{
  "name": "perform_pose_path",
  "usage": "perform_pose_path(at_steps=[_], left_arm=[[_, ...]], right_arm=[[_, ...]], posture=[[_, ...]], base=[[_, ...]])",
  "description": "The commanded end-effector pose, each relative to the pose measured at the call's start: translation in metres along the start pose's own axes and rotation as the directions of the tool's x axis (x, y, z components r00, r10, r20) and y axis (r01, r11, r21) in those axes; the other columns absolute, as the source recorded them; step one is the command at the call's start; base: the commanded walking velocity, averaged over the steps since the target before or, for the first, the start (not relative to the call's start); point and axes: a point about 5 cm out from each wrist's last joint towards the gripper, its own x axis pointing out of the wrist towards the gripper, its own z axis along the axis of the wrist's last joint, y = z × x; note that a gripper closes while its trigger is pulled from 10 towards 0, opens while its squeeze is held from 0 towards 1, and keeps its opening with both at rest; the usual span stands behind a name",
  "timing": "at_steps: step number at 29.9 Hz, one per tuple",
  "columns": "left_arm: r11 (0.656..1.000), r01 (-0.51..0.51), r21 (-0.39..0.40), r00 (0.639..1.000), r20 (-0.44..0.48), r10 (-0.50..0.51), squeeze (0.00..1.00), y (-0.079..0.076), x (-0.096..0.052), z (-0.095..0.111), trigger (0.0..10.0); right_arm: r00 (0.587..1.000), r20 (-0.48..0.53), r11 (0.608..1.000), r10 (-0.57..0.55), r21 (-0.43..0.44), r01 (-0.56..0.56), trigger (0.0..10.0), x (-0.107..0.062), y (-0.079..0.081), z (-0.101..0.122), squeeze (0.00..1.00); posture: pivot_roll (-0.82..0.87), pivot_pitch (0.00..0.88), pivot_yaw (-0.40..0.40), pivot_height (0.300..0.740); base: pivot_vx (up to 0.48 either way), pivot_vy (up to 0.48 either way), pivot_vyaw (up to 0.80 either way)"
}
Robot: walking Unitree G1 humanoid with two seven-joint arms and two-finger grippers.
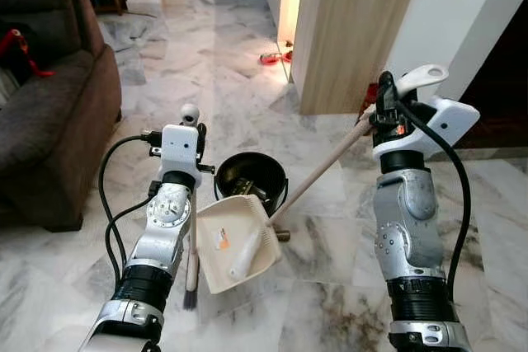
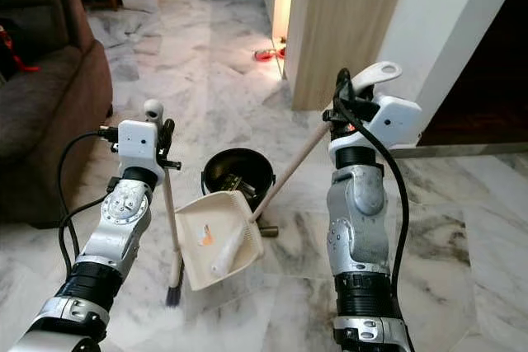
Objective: Sweep floor
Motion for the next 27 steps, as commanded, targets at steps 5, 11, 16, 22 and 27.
perform_pose_path(at_steps=[5,11,16,22,27], left_arm=[[1.0,-0.02,0.024,0.997,0.069,0.018,0.0,0.003,0.005,0.015,10.0],[0.999,-0.023,0.024,0.997,0.07,0.021,0.0,0.003,0.006,0.016,10.0],[0.999,-0.027,0.025,0.997,0.071,0.025,0.0,0.003,0.007,0.016,10.0],[0.999,-0.034,0.029,0.997,0.07,0.032,0.0,0.005,0.007,0.016,10.0],[0.999,-0.038,0.03,0.997,0.071,0.035,0.0,0.005,0.007,0.016,10.0]], right_arm=[[0.996,0.059,0.998,0.064,-0.019,-0.063,10.0,0.006,0.012,0.014,0.0],[0.993,0.054,0.994,0.108,-0.02,-0.107,10.0,0.005,0.019,0.013,0.0],[0.992,0.053,0.994,0.113,-0.02,-0.112,10.0,0.005,0.019,0.013,0.0],[0.991,0.054,0.992,0.125,-0.024,-0.124,10.0,0.005,0.019,0.014,0.0],[0.989,0.052,0.99,0.141,-0.029,-0.14,10.0,0.004,0.022,0.013,0.0]], posture=[[0.12,0.031,-0.028,0.74],[0.12,0.036,-0.028,0.74],[0.12,0.037,-0.029,0.74],[0.13,0.042,-0.031,0.74],[0.13,0.041,-0.031,0.74]], base=[[0.329,0.0,0.25],[0.33,0.0,0.31],[0.329,0.0,0.0],[0.33,0.0,0.0],[0.329,0.0,0.53]])
